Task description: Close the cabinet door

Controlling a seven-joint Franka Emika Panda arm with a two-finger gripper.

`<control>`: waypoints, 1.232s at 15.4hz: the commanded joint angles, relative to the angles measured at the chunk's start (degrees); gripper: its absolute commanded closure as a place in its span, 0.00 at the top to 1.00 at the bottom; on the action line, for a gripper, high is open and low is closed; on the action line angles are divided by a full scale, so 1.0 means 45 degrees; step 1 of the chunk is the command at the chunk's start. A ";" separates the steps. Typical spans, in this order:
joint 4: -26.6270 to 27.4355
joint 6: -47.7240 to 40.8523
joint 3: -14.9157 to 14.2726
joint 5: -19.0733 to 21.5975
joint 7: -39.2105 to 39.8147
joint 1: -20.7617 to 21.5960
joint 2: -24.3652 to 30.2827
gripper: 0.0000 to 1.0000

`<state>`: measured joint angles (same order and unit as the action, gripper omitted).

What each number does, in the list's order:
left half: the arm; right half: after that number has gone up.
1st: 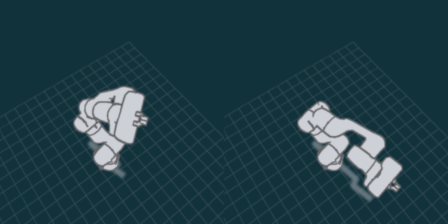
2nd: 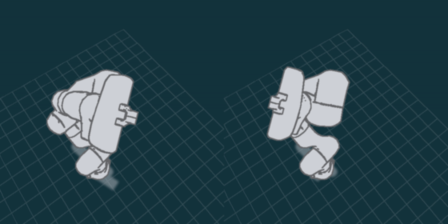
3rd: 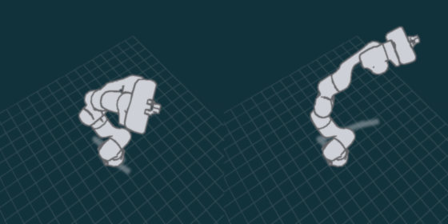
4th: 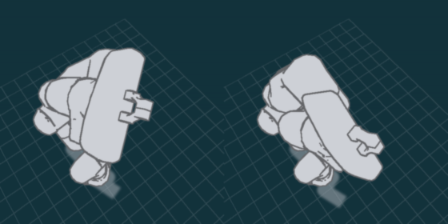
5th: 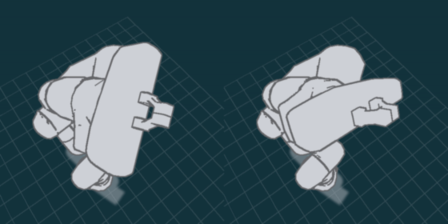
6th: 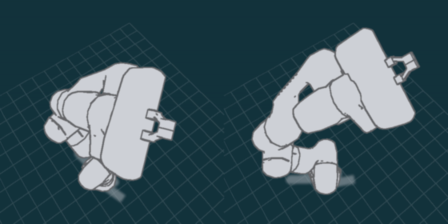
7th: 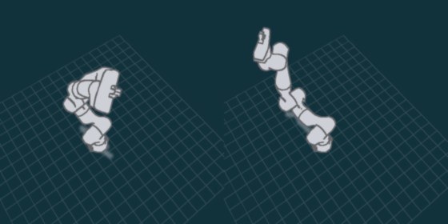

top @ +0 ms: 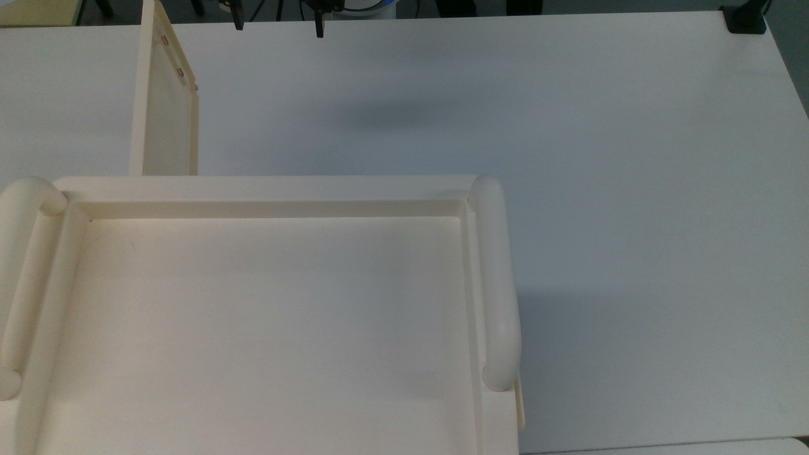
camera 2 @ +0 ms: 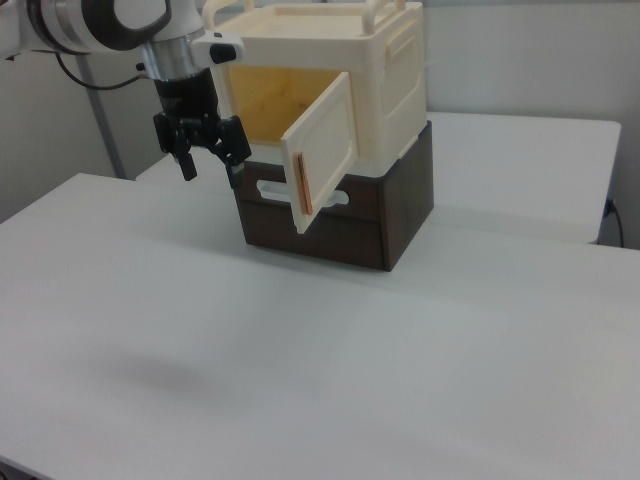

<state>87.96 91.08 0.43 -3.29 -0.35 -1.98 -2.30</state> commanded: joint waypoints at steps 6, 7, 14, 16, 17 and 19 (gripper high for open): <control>0.0492 0.0327 0.0061 -0.0109 0.0352 -0.0047 0.0277 1.00; 0.0492 0.0327 0.0080 -0.0109 0.0352 -0.0047 0.0277 1.00; 0.0492 0.0405 0.0061 -0.0109 0.0197 -0.0047 0.0238 0.14; 0.0492 0.0386 0.0061 -0.0108 0.0331 -0.0047 0.0238 0.00; 0.0492 0.0424 0.0061 -0.0109 0.0352 -0.0067 0.0238 0.00; 0.0472 0.0444 0.0061 -0.0089 0.0352 -0.0067 0.0218 0.00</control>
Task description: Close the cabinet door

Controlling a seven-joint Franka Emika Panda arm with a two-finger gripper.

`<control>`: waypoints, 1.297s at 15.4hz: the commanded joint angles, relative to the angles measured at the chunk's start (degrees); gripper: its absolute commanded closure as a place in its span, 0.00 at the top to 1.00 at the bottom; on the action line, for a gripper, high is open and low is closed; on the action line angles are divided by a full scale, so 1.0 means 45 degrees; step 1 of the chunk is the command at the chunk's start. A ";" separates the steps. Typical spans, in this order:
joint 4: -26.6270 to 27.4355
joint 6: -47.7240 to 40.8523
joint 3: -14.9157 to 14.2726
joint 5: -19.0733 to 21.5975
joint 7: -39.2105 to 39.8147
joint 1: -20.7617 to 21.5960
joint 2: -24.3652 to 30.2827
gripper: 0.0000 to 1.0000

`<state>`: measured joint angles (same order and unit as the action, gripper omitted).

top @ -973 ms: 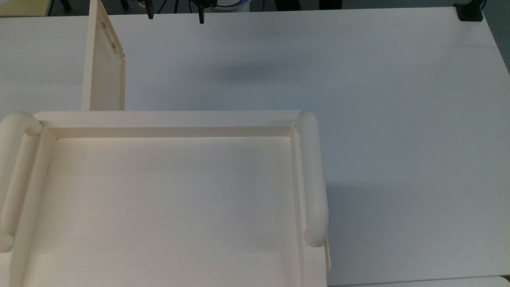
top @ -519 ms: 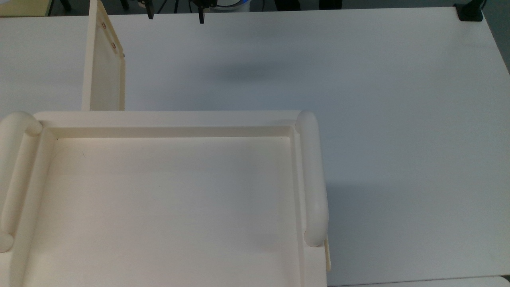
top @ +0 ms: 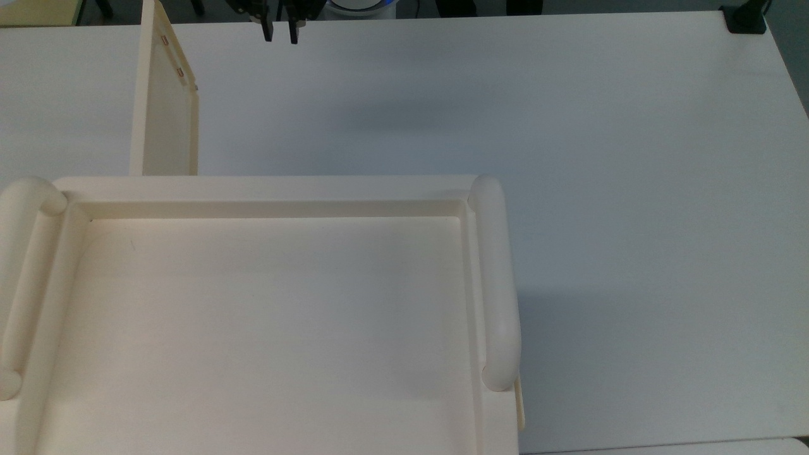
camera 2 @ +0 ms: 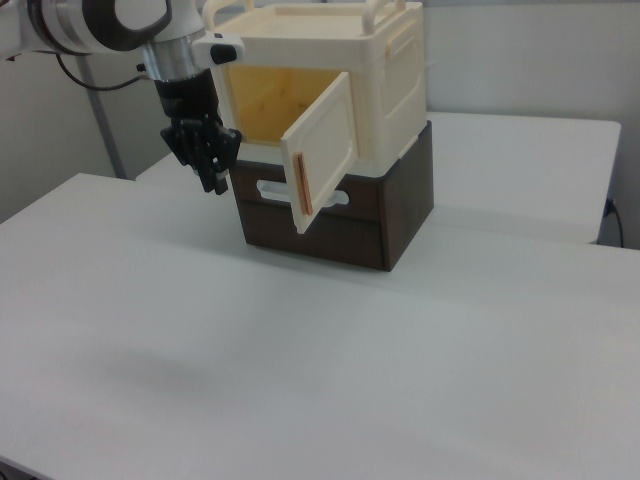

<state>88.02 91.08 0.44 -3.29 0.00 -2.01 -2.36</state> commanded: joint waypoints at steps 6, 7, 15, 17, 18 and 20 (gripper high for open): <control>-0.0357 0.0503 -0.0019 -0.0011 0.0273 -0.0120 0.0232 0.00; -0.0669 0.0541 -0.0019 0.0009 0.0272 -0.0120 0.0252 0.00; -0.2312 0.1888 -0.0331 -0.0069 0.0058 -0.0685 0.0350 0.00; -0.2332 0.2355 -0.0584 -0.0069 0.0058 -0.0939 0.0330 0.00; -0.2332 0.2629 -0.0702 -0.0069 0.0058 -0.1076 0.0291 0.00; -0.2294 0.3176 -0.0916 -0.0069 0.0058 -0.1291 0.0232 0.00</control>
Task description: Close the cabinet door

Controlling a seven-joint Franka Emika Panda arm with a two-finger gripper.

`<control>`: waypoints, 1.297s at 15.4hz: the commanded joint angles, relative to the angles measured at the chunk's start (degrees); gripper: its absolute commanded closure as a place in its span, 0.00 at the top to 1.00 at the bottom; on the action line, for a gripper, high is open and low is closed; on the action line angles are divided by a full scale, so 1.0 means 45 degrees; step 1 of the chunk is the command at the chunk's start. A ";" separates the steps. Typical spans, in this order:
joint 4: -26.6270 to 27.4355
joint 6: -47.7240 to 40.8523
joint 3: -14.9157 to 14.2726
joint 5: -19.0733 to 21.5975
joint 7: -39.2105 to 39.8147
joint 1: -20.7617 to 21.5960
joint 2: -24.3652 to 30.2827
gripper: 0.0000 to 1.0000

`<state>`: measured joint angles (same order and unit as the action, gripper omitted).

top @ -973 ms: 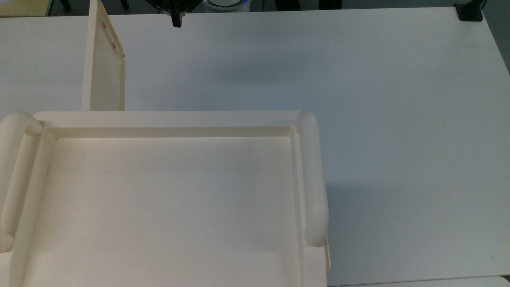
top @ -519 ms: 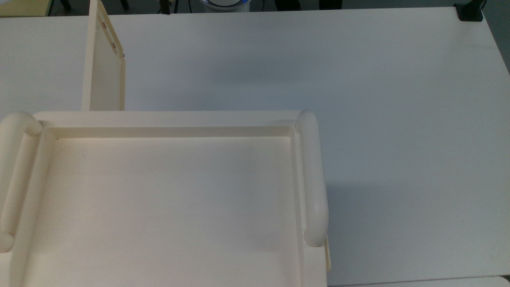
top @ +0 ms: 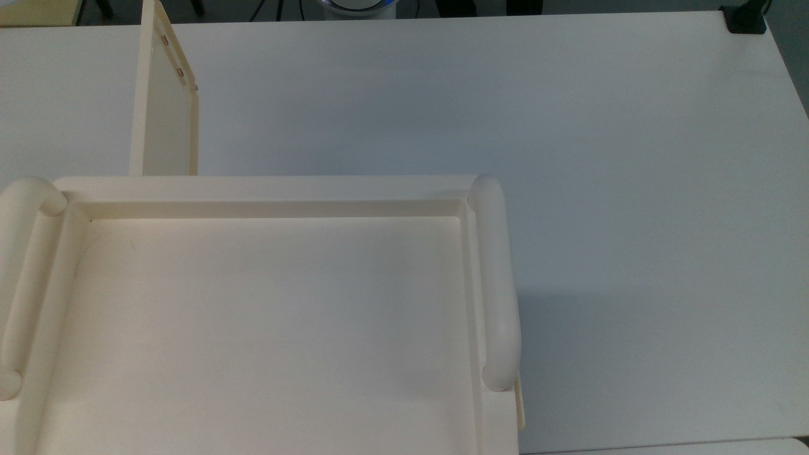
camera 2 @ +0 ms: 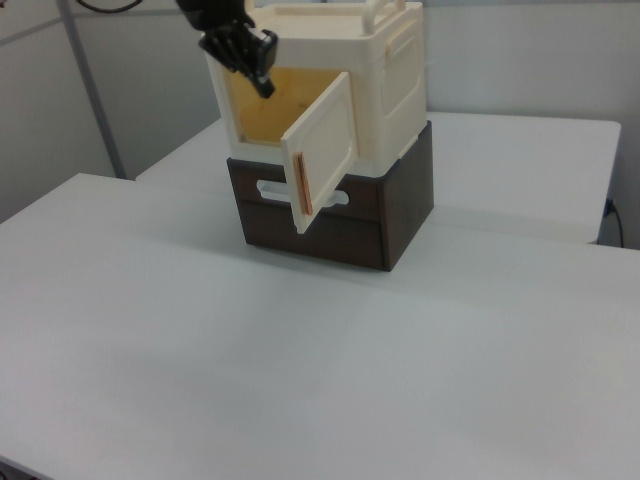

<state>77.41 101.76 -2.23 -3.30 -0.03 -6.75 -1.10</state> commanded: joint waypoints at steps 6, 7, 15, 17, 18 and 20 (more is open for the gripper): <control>0.0180 0.1469 -0.1008 -0.0009 0.0298 -0.0666 -0.0711 0.00; 0.0180 0.1469 -0.1008 -0.0009 0.0299 -0.0745 -0.0809 0.00; 0.0766 0.1293 -0.0872 0.0947 0.0690 -0.0766 -0.0908 0.00; 0.0882 0.1312 -0.0716 0.1219 0.0689 -0.0668 -0.0927 0.00; 0.0960 0.1428 -0.0560 0.1589 0.0593 -0.0474 -0.0947 0.00; 0.0845 0.1527 -0.0364 0.2720 0.0398 -0.0045 -0.1413 0.00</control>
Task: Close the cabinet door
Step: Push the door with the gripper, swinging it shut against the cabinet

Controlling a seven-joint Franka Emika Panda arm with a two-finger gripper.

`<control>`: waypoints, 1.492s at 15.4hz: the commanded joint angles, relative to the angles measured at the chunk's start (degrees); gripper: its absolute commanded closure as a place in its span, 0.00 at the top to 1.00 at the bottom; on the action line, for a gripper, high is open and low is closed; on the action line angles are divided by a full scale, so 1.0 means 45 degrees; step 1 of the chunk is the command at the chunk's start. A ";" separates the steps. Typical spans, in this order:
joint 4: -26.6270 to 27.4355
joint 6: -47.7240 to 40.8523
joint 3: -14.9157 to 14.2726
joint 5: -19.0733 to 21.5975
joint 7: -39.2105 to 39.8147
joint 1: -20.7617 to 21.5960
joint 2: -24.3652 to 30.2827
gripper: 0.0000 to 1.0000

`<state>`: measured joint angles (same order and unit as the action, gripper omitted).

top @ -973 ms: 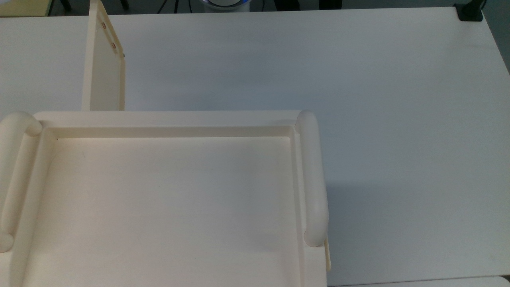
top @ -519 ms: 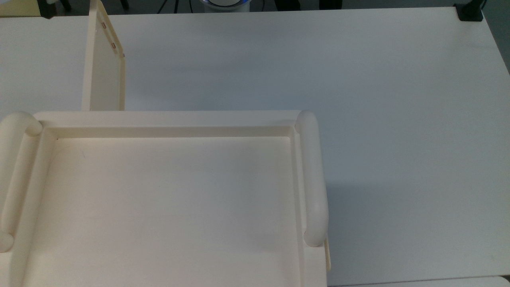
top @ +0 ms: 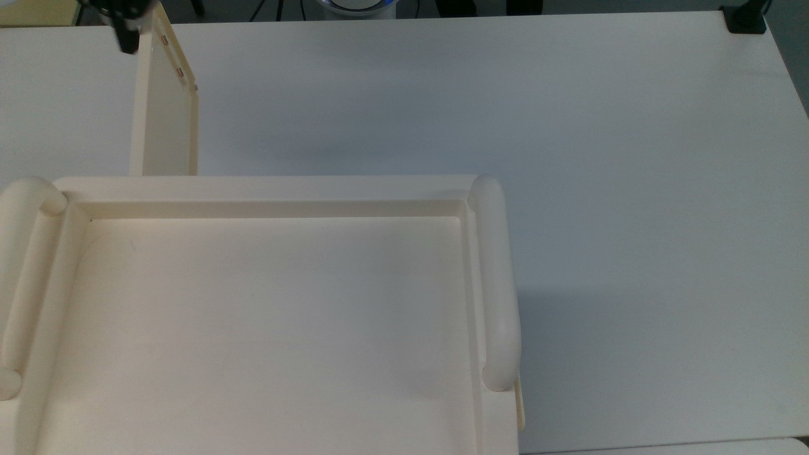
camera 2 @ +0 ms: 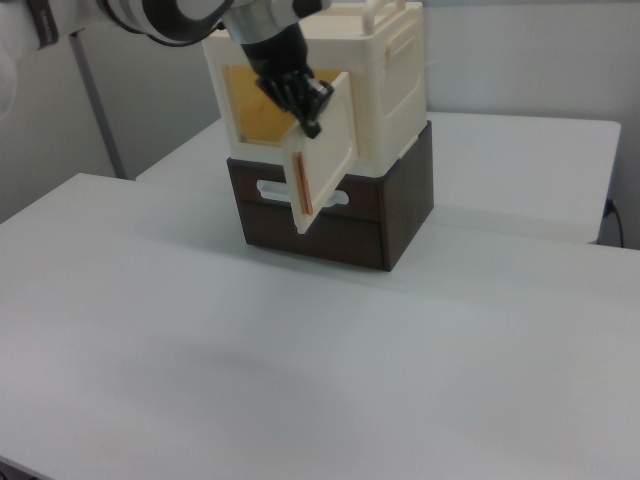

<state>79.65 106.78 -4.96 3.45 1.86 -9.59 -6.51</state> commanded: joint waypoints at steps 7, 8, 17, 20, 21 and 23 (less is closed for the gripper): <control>0.0230 0.2229 0.0283 0.1500 -0.1762 0.1213 -0.0507 0.00; 0.0230 0.2229 0.0283 0.1481 -0.1742 0.1232 -0.0507 0.00; 0.0464 -0.0461 0.0283 -0.0081 -0.0357 0.1545 -0.0312 0.00; 0.0484 -0.1614 0.0283 -0.1151 -0.0102 0.2012 -0.0292 0.00; 0.0503 -0.2160 0.0283 -0.1504 -0.0043 0.2188 -0.0292 0.00; 0.0503 -0.2982 0.0302 -0.1722 0.0249 0.2326 -0.0176 0.00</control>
<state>80.46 98.40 -3.16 -1.78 0.32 -1.07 -9.14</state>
